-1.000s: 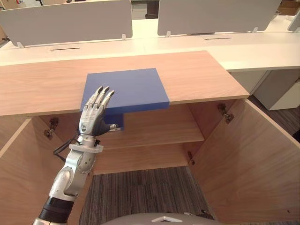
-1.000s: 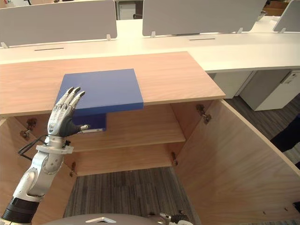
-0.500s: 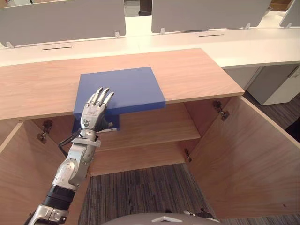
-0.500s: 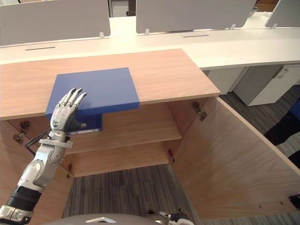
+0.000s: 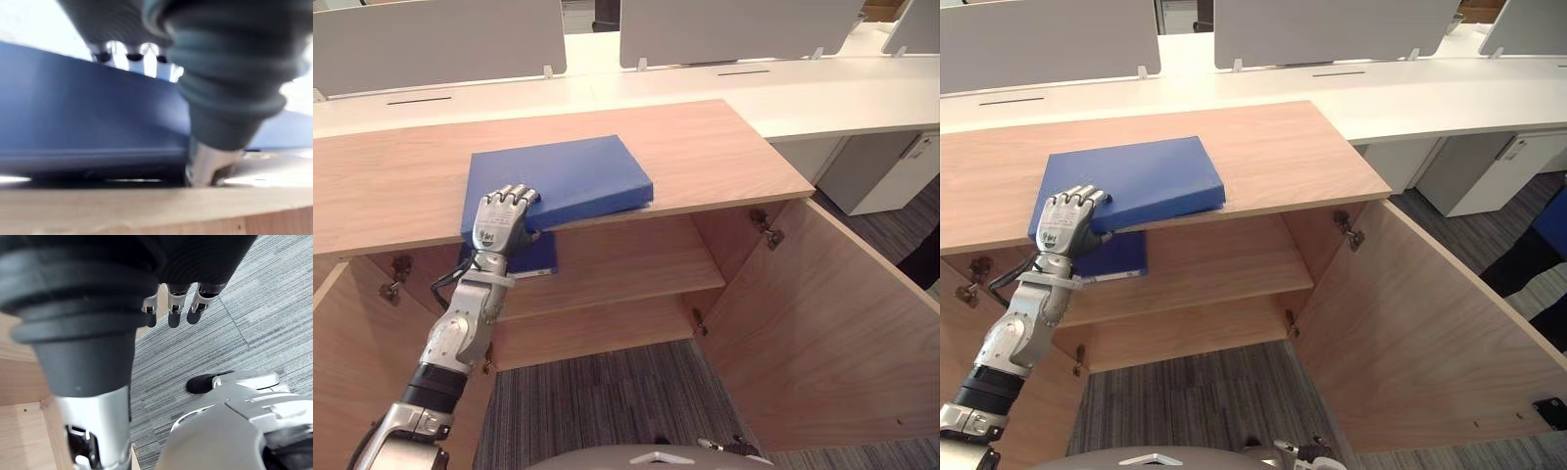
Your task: Walk over to the cabinet, pick up the folder, carry it to the office cabinet, place the folder inside the office cabinet, then close the office cabinet door
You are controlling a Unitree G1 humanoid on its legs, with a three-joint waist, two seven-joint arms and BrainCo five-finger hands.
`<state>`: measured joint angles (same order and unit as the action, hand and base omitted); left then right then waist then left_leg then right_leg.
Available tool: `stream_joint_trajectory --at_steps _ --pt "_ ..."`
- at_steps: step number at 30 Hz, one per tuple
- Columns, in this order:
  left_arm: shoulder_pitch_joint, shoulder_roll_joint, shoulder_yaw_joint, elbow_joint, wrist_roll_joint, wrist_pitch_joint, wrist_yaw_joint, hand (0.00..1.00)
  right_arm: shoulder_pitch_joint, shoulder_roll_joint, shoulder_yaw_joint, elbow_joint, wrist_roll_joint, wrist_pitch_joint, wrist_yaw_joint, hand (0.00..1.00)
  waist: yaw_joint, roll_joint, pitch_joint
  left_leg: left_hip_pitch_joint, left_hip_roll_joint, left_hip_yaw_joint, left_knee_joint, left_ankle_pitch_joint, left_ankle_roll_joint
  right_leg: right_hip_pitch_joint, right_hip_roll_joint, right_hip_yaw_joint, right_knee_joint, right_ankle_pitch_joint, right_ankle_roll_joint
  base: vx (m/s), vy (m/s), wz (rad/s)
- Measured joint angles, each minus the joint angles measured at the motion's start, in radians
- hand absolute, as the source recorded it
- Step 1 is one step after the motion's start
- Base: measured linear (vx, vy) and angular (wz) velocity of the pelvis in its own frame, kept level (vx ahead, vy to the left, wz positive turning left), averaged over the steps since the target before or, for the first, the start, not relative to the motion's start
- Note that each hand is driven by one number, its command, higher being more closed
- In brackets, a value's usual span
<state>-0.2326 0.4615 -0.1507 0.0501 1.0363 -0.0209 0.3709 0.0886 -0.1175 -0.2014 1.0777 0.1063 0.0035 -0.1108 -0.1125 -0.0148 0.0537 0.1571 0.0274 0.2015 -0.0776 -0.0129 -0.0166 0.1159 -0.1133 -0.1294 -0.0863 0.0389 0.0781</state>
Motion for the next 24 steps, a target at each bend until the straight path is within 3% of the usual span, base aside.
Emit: stream_joint_trajectory --at_steps 8,14,20,24 --pt "-0.011 0.0 0.035 -0.009 -0.005 0.002 0.018 1.0 -0.007 0.0 0.001 -0.001 0.025 -0.001 0.0 0.0 -0.001 0.002 -0.002 0.003 -0.001 0.01 0.0 -0.004 0.002 -0.002 0.0 0.007 0.0 0.001 0.001 -0.01 -0.007 -0.03" --pt "0.039 -0.014 0.074 -0.172 -0.056 -0.014 0.037 1.0 -0.012 0.001 0.018 -0.009 0.058 -0.021 -0.001 0.0 0.001 0.001 -0.002 0.006 0.0 0.01 0.0 -0.005 0.004 0.002 -0.001 0.012 0.006 0.001 0.001 0.0 0.0 0.0" --pt "0.126 -0.092 0.11 -0.383 -0.144 -0.033 0.09 1.0 0.008 0.017 0.058 -0.116 0.105 -0.053 -0.006 0.0 0.013 0.001 -0.003 0.003 0.0 0.027 0.0 -0.01 0.001 -0.011 -0.001 0.036 0.007 0.004 0.006 -0.03 -0.021 -0.09" --pt "0.16 -0.169 0.112 -0.507 -0.21 -0.061 0.122 1.0 0.039 0.04 0.08 -0.295 0.165 -0.083 -0.012 0.0 0.021 0.001 -0.003 0.001 0.0 0.034 0.0 -0.01 0.002 -0.016 0.0 0.042 0.017 0.003 0.007 -0.01 -0.016 -0.04"
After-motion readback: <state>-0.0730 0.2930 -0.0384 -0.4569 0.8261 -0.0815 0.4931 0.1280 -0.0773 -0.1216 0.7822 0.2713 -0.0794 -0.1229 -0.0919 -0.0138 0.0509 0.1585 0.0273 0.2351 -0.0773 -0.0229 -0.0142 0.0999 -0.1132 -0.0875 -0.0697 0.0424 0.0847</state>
